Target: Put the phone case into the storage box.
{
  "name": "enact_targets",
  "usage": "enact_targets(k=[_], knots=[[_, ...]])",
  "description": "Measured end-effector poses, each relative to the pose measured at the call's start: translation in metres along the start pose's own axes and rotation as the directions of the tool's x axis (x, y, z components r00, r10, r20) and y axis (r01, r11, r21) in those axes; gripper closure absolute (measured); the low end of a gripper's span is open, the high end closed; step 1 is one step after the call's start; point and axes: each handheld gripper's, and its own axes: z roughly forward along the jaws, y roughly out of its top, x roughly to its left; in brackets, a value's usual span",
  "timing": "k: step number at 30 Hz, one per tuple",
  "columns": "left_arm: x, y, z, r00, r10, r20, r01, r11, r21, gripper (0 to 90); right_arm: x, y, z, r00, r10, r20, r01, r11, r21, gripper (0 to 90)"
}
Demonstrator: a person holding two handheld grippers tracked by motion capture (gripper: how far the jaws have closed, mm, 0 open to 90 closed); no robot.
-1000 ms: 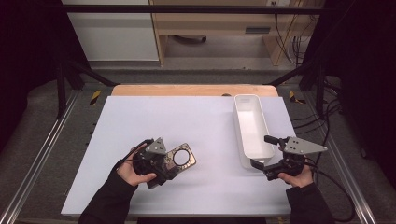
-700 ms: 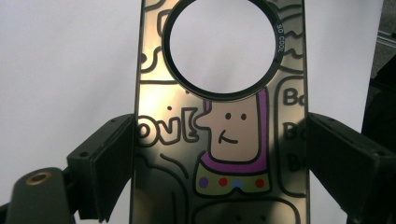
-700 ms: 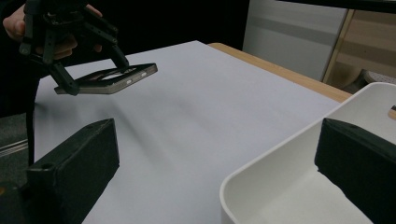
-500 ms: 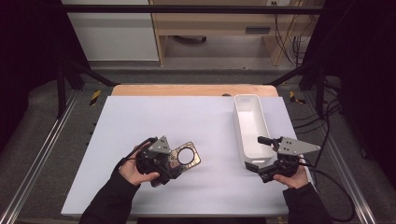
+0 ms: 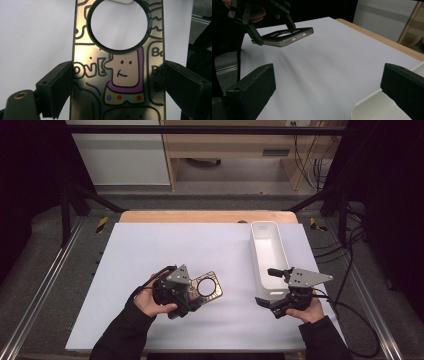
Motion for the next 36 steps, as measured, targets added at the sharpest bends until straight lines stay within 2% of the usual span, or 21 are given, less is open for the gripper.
enact_targets(k=[11,18,28,36], knots=[[-0.004,0.008,-0.002,0.9996,0.022,0.015,-0.022,0.9997,-0.007,11.5,0.006,0.005,0.015,0.9988,-0.024,-0.042,0.026,0.999,0.030,0.4],[-0.007,0.013,0.003,0.9984,0.040,0.040,-0.040,0.9992,-0.009,11.5,0.009,0.008,0.021,0.9966,-0.045,-0.069,0.047,0.998,0.040,0.4],[-0.011,0.018,0.009,0.9958,0.072,0.057,-0.072,0.9974,-0.001,11.5,0.012,0.009,0.028,0.9912,-0.072,-0.111,0.078,0.996,0.052,0.4],[-0.013,0.018,0.013,0.9940,0.081,0.073,-0.081,0.9967,0.006,11.5,0.016,0.011,0.038,0.9859,-0.082,-0.145,0.092,0.994,0.062,0.6]])
